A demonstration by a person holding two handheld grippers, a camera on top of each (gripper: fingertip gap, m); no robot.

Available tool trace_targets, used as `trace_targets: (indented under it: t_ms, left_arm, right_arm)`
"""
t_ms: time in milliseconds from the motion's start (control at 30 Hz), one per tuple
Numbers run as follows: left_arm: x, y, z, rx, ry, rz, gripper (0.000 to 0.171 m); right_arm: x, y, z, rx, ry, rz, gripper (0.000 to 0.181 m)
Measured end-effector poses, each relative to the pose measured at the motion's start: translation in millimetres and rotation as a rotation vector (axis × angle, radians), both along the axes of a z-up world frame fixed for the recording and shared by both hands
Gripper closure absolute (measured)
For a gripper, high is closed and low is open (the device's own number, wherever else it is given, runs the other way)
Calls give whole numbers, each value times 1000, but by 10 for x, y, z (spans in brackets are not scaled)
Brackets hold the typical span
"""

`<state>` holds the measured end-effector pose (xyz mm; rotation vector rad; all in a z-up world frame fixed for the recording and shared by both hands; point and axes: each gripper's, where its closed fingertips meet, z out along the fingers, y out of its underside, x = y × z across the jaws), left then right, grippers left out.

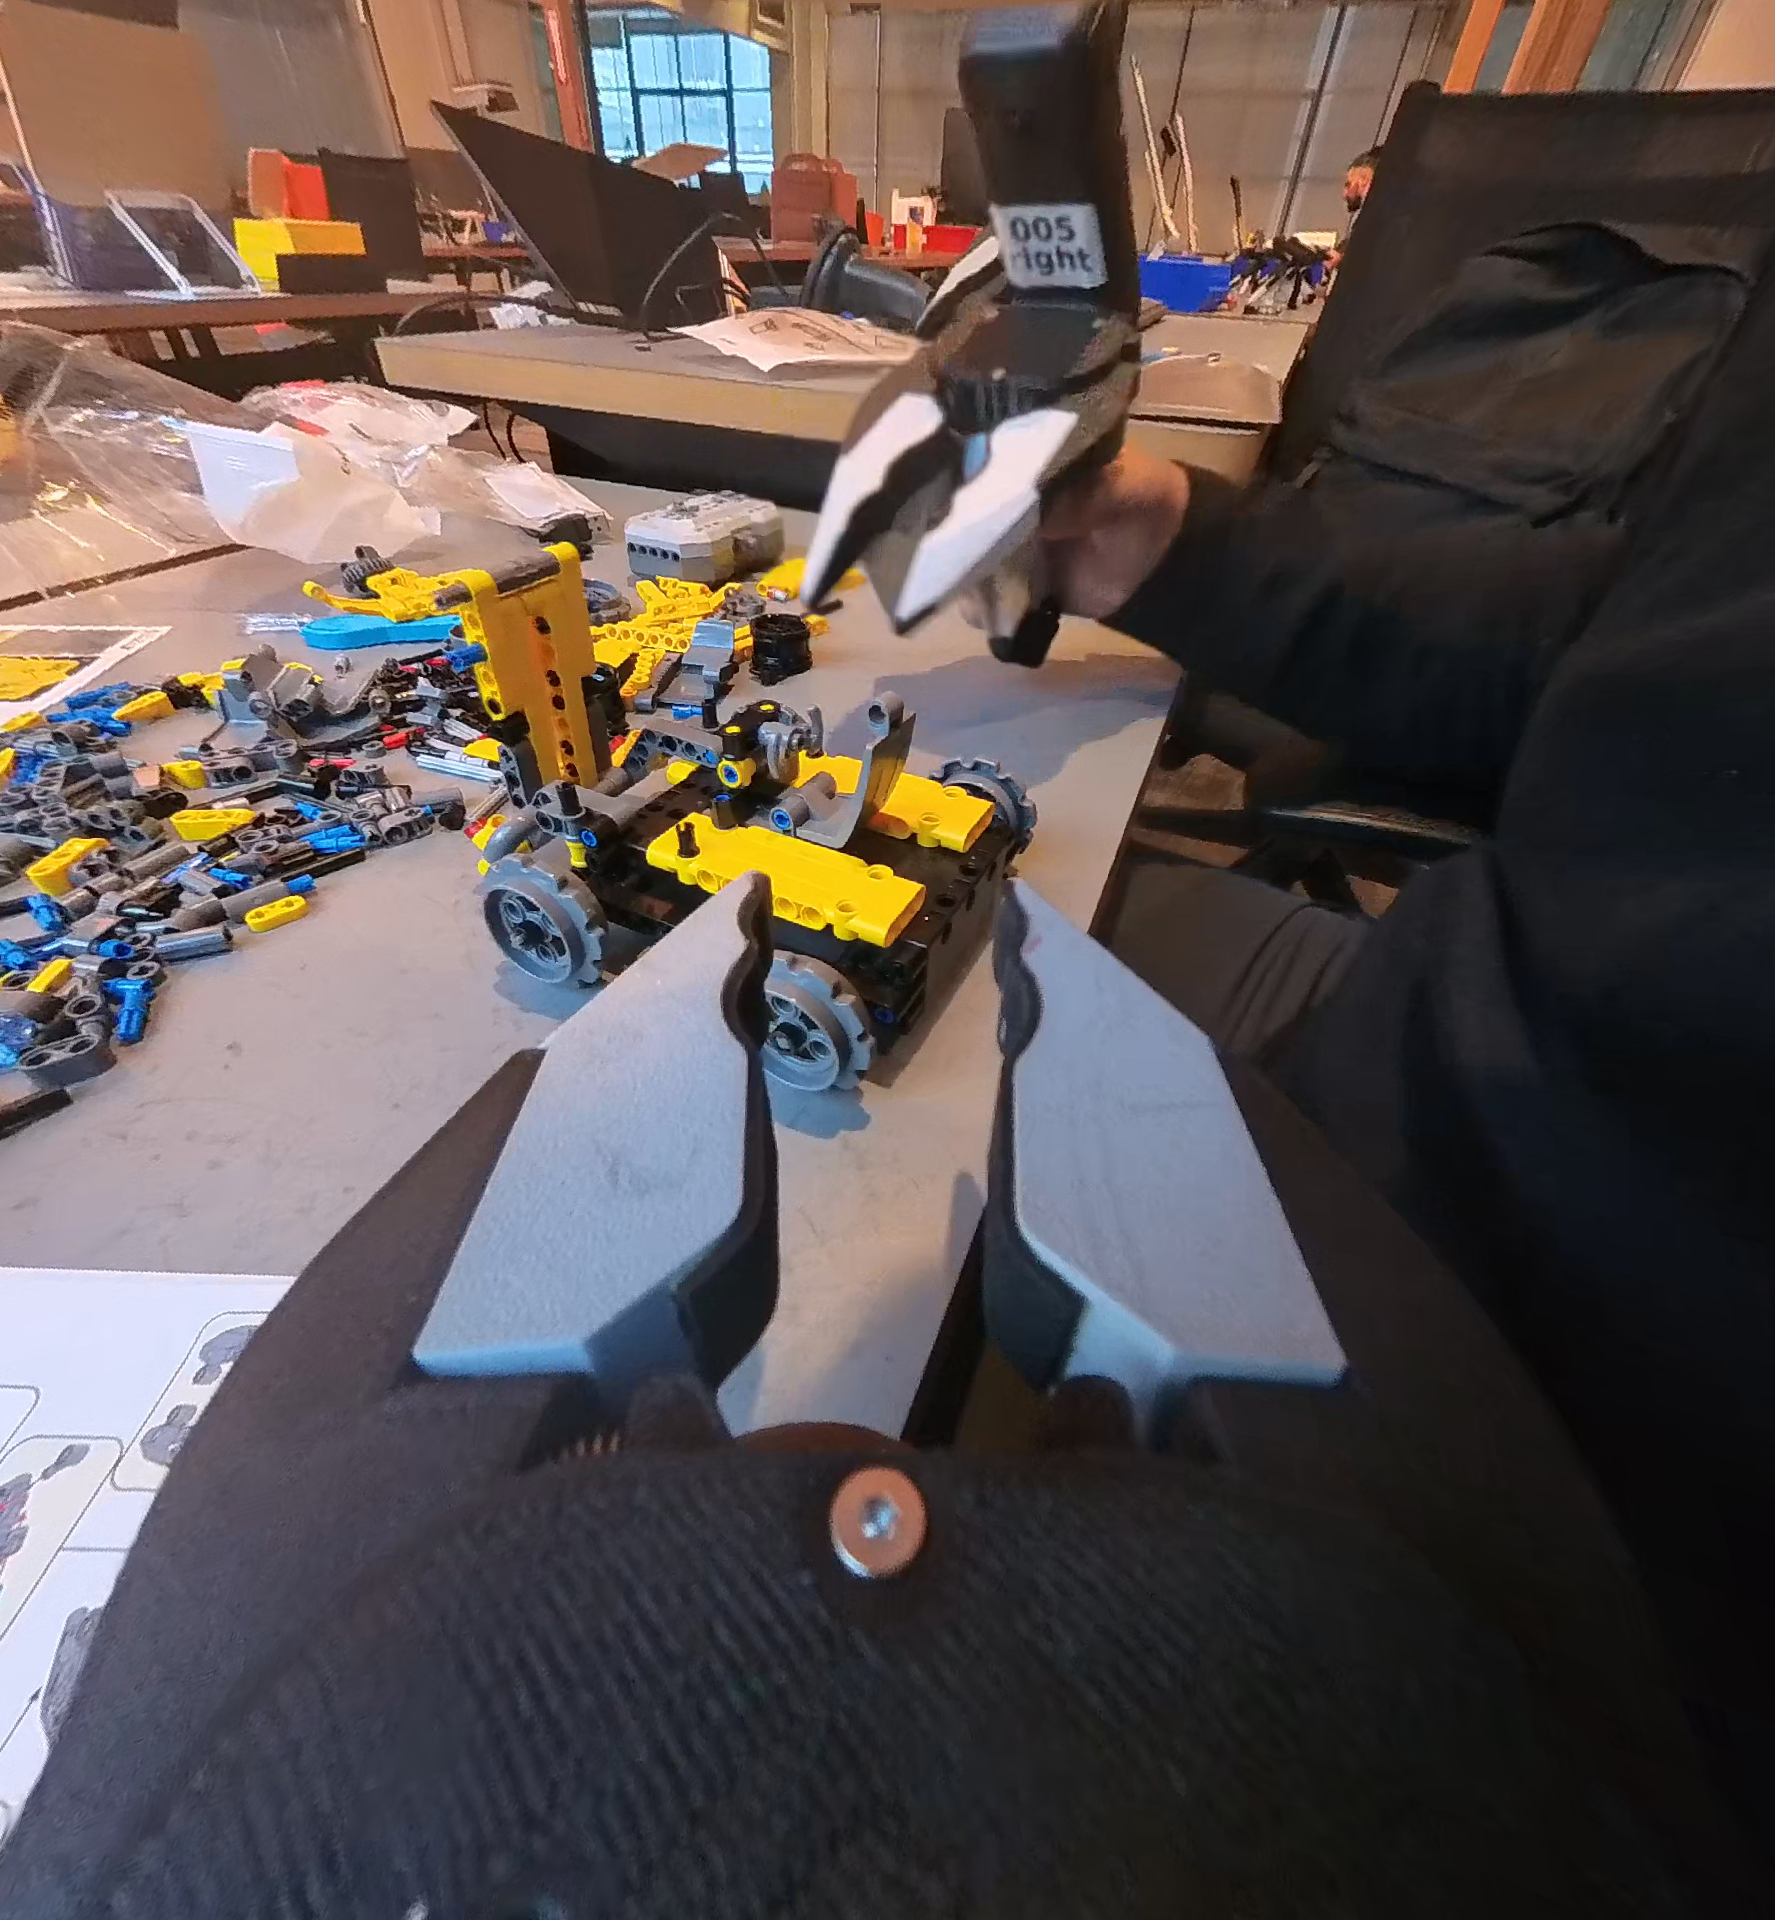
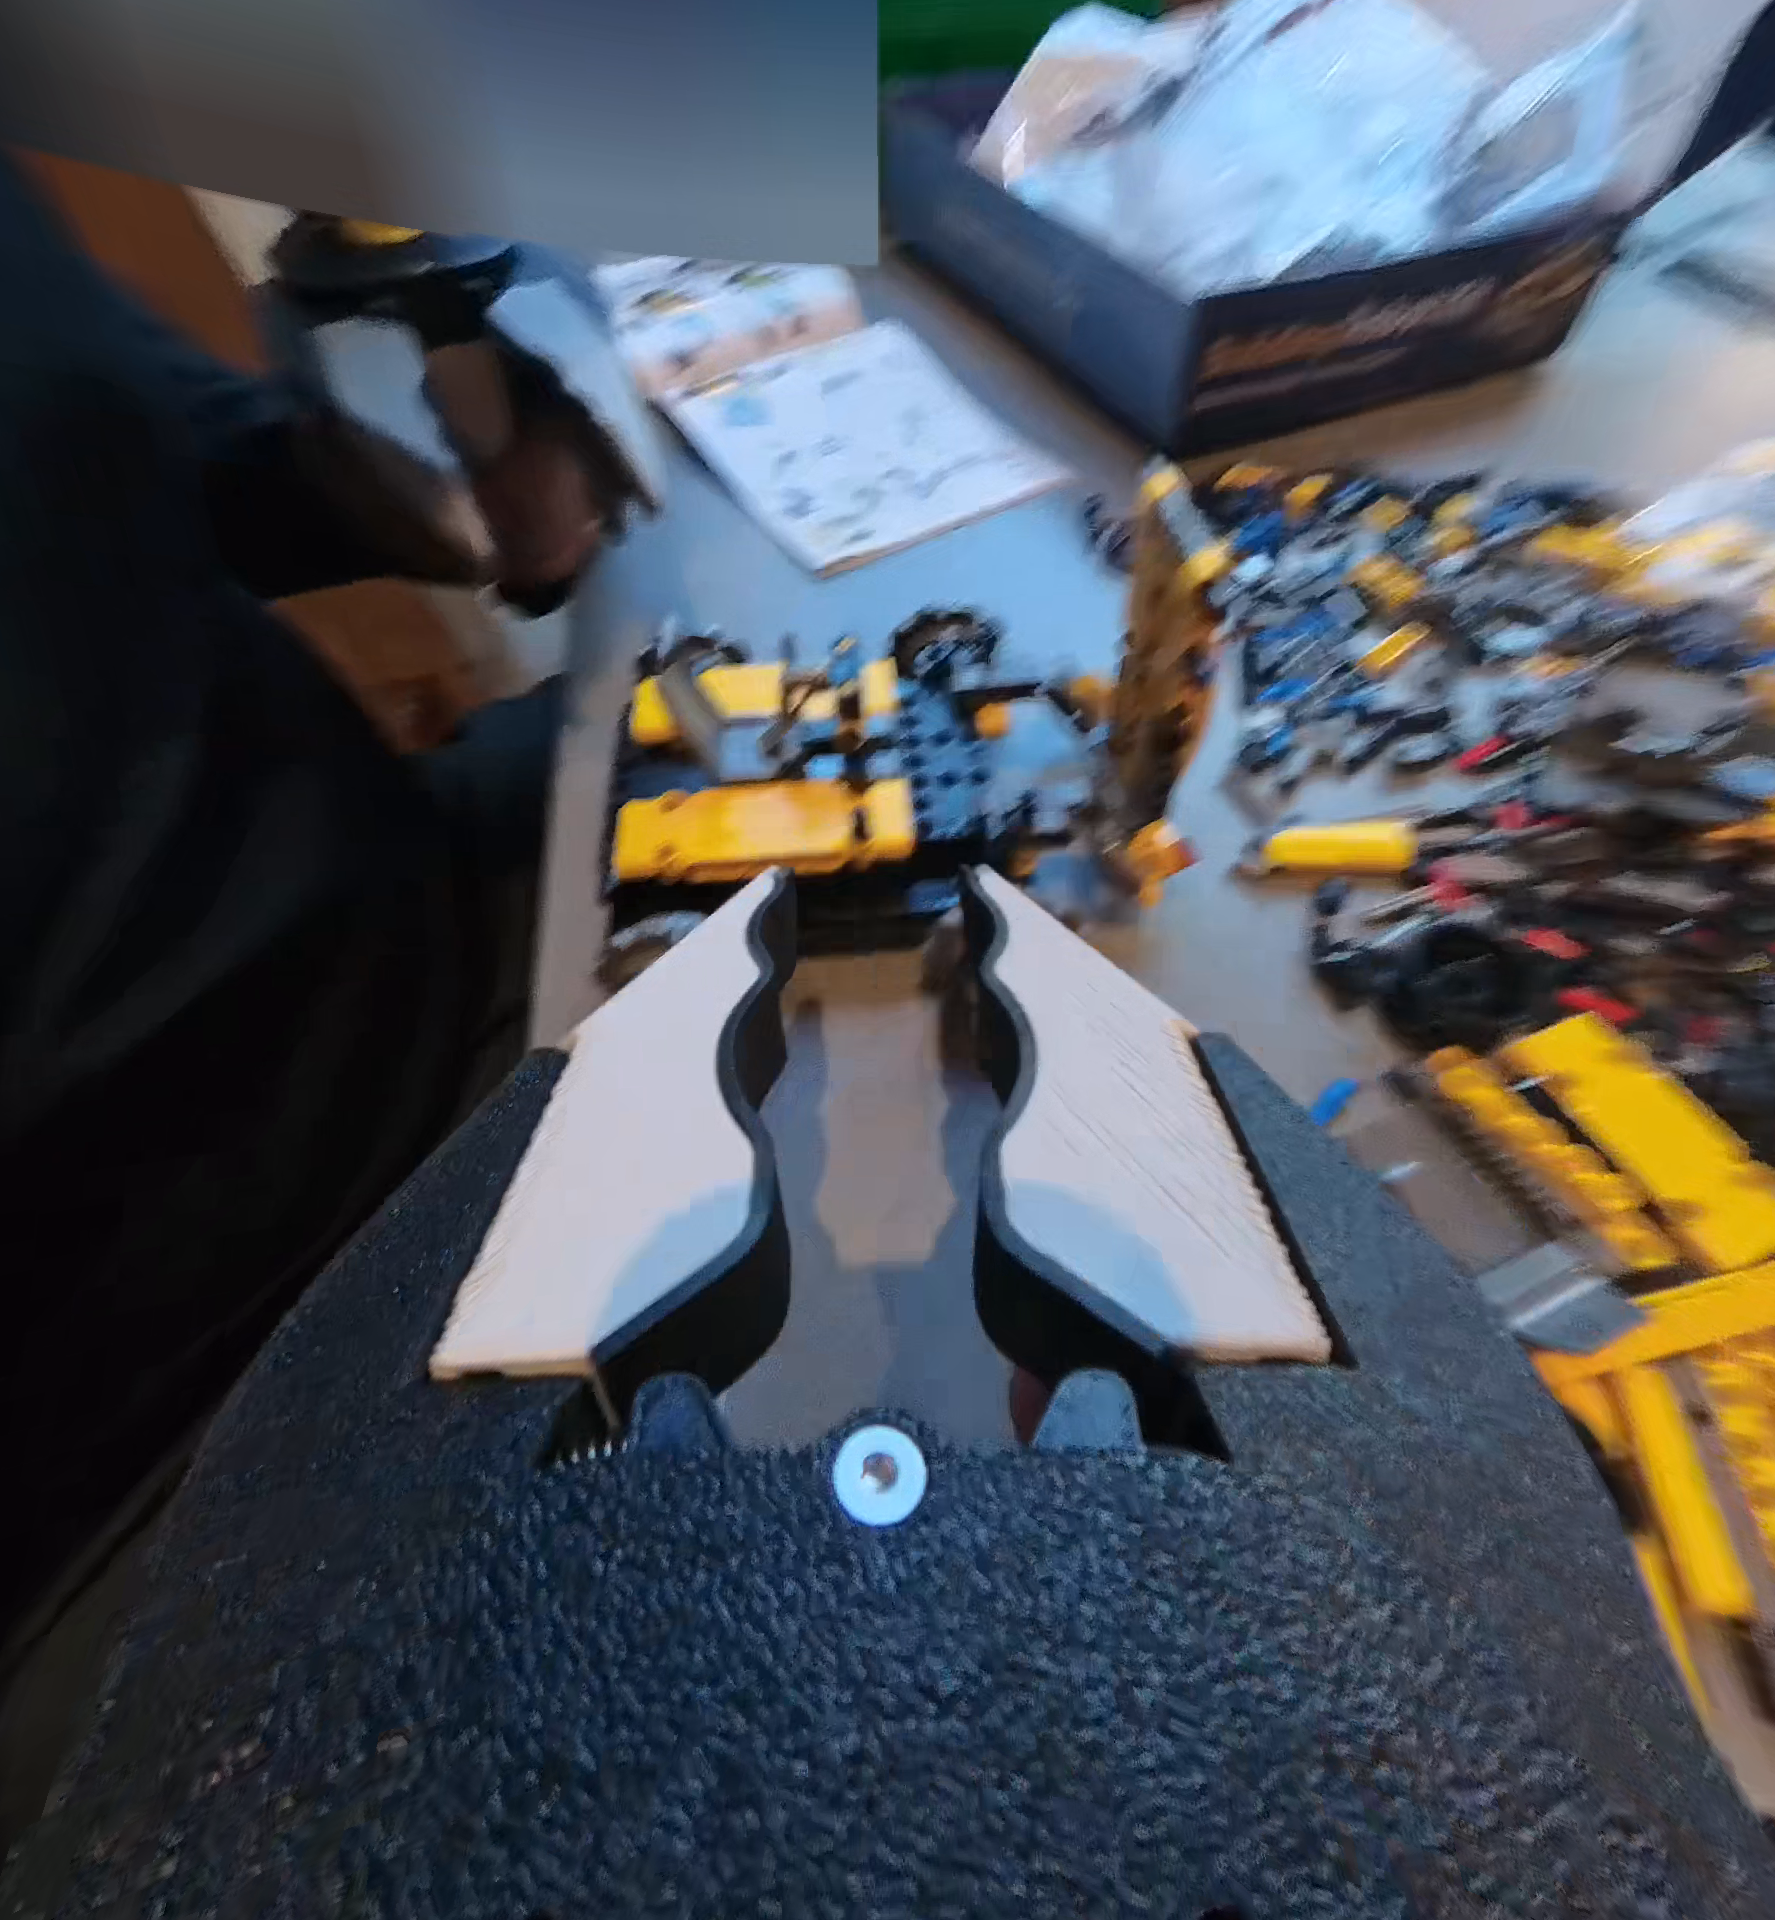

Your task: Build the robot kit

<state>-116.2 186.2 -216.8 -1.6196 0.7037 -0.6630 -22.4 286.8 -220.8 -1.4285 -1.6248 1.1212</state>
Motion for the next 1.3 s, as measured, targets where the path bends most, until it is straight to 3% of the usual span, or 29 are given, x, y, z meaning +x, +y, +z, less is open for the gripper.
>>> trace_targets:
  t_ms: [67, 200, 300, 667, 833, 1100, 1233, 1300]
  left_arm:
    - [3, -2, 12, -1, -12, -5, 133]
    - [29, 0, 1, -6, -6, -13, 132]
    - [56, -2, -14, -4, 8, -16, 133]
    - [52, -24, 13, 8, -6, -23, 133]
    - [61, -20, -5, -2, 1, -26, 132]
    - [87, -13, -37, -12, 17, -31, 132]
    - [106, -15, -48, -12, 26, -34, 131]
    - [109, -17, -51, -11, 29, -36, 131]
  right_arm:
    - [97, -119, -149, -86, -99, 59, 137]
    - [64, -274, -374, -94, -227, 131, 135]
    - [-98, -396, -402, -104, -237, 181, 129]
    - [-393, -534, -334, -46, -181, 205, 140]
    - [-220, -195, -192, -5, -91, 49, 148]
    - [217, 321, 80, 218, 120, -230, 162]
    - [663, 993, 220, 261, 61, -553, 172]
    - [925, 1252, 227, 238, 9, -647, 170]
